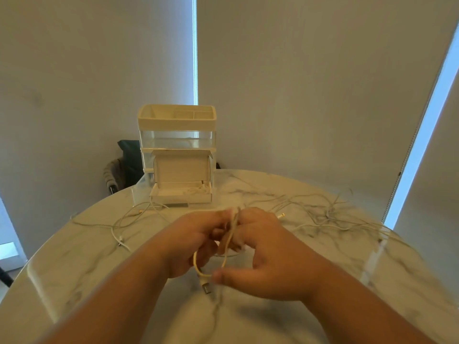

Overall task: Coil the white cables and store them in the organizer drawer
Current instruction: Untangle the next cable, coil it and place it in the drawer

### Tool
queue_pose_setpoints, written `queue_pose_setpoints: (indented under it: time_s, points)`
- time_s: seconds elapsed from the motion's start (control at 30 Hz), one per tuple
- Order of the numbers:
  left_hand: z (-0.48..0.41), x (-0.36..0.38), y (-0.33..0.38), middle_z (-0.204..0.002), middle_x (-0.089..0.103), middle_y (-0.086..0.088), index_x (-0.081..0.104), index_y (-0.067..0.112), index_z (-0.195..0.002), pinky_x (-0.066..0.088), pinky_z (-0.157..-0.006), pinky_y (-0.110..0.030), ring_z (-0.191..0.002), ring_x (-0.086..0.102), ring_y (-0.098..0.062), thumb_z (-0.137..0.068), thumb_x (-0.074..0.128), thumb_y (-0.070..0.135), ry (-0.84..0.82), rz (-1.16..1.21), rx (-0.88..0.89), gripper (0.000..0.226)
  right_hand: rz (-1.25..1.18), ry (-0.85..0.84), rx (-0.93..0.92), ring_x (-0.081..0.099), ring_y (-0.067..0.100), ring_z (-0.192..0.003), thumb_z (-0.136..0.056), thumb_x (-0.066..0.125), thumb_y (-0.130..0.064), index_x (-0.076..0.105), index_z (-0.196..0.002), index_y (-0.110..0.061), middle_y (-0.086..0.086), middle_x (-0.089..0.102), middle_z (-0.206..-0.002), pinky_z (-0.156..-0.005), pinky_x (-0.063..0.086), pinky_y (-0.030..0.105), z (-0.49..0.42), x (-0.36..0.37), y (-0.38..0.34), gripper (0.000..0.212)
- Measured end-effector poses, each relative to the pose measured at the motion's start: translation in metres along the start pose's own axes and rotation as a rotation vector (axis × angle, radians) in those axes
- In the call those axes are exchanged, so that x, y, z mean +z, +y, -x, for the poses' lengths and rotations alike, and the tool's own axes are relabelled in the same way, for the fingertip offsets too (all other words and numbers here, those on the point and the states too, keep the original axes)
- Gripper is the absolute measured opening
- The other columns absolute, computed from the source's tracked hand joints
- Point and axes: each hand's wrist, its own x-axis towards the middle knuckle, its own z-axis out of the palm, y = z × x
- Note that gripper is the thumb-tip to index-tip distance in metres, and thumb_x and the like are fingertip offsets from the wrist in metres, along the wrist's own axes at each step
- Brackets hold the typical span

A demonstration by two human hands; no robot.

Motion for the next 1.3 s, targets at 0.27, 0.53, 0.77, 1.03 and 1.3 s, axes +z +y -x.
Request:
queue_pose_setpoints:
  time_s: [0.27,0.53,0.77,1.03,1.3]
  points:
    - [-0.001,-0.007,0.003,-0.074,0.069,-0.002,0.072,0.021,-0.093,0.029,-0.047,-0.023,-0.049,0.033,-0.011,-0.101,0.051,0.03,0.12,-0.309,0.037,0.024,-0.87,0.572,0.601,0.064,0.027,-0.066,-0.082,0.055,-0.052,0.055,-0.084,-0.014,0.01,0.067,-0.069,-0.062,0.045,0.038,0.0,-0.017,0.025,0.038]
    - [0.001,0.001,0.004,-0.062,0.052,0.005,0.072,0.025,-0.091,0.035,-0.05,-0.016,-0.05,0.038,-0.006,-0.101,0.05,0.032,0.007,-0.434,0.159,0.026,-0.654,0.979,0.985,0.044,0.02,-0.066,-0.086,0.064,-0.013,0.045,-0.088,-0.022,0.002,0.048,-0.076,-0.062,0.039,0.036,-0.005,0.006,0.05,0.021]
    - [0.003,0.012,-0.003,-0.06,0.052,0.008,0.071,0.022,-0.092,0.032,-0.052,-0.024,-0.05,0.037,-0.008,-0.101,0.05,0.034,-0.172,-0.462,0.036,0.027,-0.087,1.021,0.48,0.05,0.018,-0.075,-0.071,0.039,0.002,0.045,-0.091,-0.02,0.002,0.047,-0.084,-0.068,0.043,0.031,-0.002,-0.026,0.044,0.03]
    - [-0.002,0.013,-0.009,-0.062,0.057,0.009,0.071,0.024,-0.091,0.038,-0.061,-0.026,-0.054,0.045,-0.006,-0.1,0.05,0.036,-0.091,-0.513,0.034,0.026,0.185,0.244,0.238,0.033,0.018,-0.059,-0.058,0.035,0.007,0.036,-0.064,-0.013,0.003,0.036,-0.06,-0.053,0.026,0.037,-0.084,-0.025,0.077,0.021]
    - [-0.012,0.008,-0.014,-0.087,0.074,-0.004,0.072,0.015,-0.098,0.037,-0.049,-0.019,-0.041,0.044,0.003,-0.097,0.053,0.029,0.065,-0.54,-0.008,0.023,0.218,-0.321,0.369,0.049,0.021,-0.076,-0.074,0.04,0.009,0.042,-0.068,-0.019,0.007,0.062,-0.085,-0.063,0.037,0.029,-0.119,0.029,0.111,0.028]
